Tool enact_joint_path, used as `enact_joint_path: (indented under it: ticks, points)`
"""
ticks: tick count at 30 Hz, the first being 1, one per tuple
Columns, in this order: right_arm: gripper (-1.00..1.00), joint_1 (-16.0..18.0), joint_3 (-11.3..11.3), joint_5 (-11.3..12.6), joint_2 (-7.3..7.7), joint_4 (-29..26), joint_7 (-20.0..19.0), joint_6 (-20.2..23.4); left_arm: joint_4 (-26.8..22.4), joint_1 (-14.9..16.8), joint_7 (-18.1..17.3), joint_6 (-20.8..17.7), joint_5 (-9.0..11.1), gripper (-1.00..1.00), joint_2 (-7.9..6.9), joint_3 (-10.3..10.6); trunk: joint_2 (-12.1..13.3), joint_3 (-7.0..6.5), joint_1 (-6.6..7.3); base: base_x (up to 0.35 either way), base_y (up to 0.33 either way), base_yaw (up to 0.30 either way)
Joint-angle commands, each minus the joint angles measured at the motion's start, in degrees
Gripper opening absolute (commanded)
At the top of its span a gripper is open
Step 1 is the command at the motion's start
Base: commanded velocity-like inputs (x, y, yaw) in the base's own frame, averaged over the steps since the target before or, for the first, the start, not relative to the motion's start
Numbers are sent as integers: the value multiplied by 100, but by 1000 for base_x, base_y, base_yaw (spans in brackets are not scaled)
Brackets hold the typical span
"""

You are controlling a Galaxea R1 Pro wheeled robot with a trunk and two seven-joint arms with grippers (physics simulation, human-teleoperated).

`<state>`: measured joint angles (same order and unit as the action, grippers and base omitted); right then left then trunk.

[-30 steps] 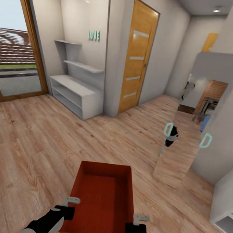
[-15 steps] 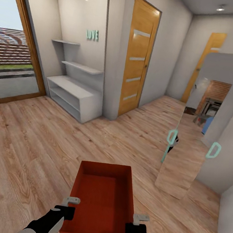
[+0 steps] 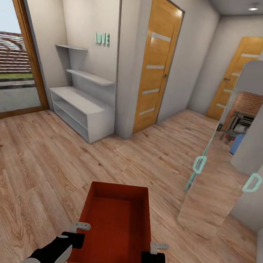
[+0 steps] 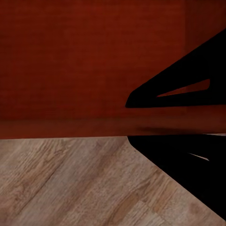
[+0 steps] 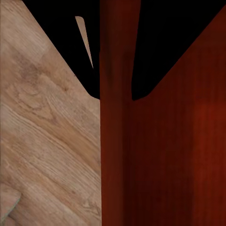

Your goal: Move the two storage containers from the living room to the garage. In the garage, place one container on the floor and stack the other container on top of it (either order is fine).

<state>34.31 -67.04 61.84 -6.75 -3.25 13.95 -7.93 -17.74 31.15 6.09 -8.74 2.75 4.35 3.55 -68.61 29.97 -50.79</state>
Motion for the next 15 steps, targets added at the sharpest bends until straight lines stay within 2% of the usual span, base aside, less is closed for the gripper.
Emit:
enact_joint_path:
  ticks: [1,15]
  points:
    - [-100,5,-2,13,147,35,47,-157,8,0,50,-40,-20,-100,-66,-39,-3,5,-3,324,0,0]
    - [-100,5,-2,13,147,35,47,-157,8,3,50,-40,-20,-100,-66,-39,-3,5,-3,324,0,0]
